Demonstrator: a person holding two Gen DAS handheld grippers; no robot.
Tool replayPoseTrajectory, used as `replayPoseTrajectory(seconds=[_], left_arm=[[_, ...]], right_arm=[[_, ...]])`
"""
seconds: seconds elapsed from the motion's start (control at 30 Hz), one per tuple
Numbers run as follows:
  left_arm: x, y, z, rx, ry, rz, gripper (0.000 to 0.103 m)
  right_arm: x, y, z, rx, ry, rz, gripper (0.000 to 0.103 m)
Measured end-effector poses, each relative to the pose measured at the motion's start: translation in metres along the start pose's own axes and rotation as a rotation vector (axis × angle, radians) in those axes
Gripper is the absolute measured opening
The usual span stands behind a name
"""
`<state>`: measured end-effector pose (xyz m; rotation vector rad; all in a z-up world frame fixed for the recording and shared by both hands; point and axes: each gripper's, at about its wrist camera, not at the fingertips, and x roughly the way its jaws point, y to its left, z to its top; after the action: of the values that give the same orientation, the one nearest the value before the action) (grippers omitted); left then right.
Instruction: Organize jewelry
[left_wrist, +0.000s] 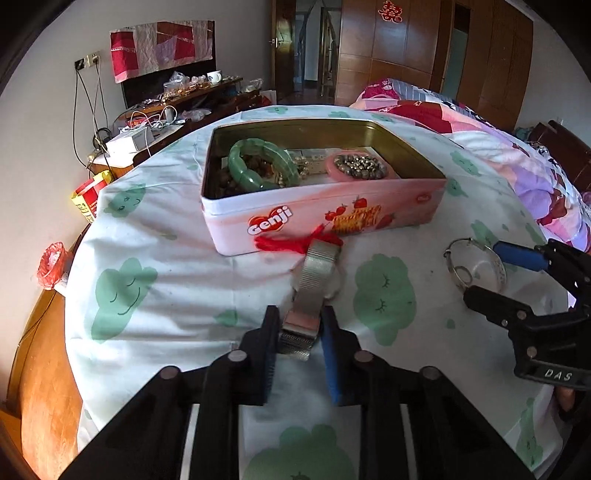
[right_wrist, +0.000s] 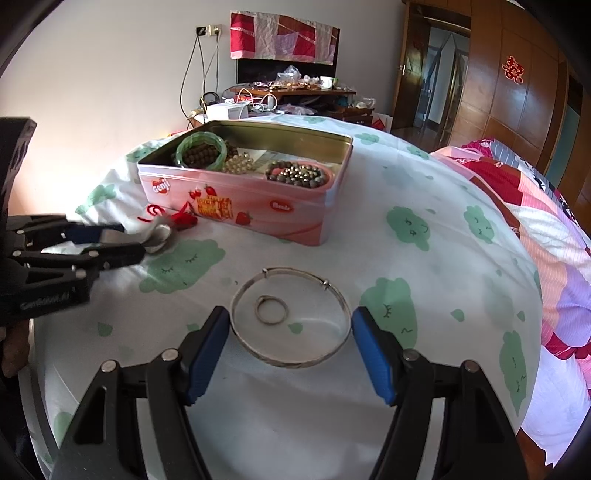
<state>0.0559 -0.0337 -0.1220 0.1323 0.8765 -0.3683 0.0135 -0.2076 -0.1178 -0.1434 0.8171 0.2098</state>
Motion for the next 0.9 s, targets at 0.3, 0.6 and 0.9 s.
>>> replayPoseTrajectory(seconds=[0.3, 0.6, 0.9], left_arm=[[-0.011, -0.002, -0.001, -0.010, -0.024, -0.014, 0.016], [-0.041, -0.005, 0.011, -0.012, -0.085, -0.034, 0.016], [-0.061, -0.005, 0.024, -0.015, -0.126, -0.039, 0.016]], right_arm=[[-0.003, -0.001, -0.001, 0.001, -0.022, -0.002, 0.071], [-0.009, -0.002, 0.001, 0.011, -0.038, 0.013, 0.071], [-0.022, -0.003, 0.009, 0.018, -0.083, 0.016, 0.071]])
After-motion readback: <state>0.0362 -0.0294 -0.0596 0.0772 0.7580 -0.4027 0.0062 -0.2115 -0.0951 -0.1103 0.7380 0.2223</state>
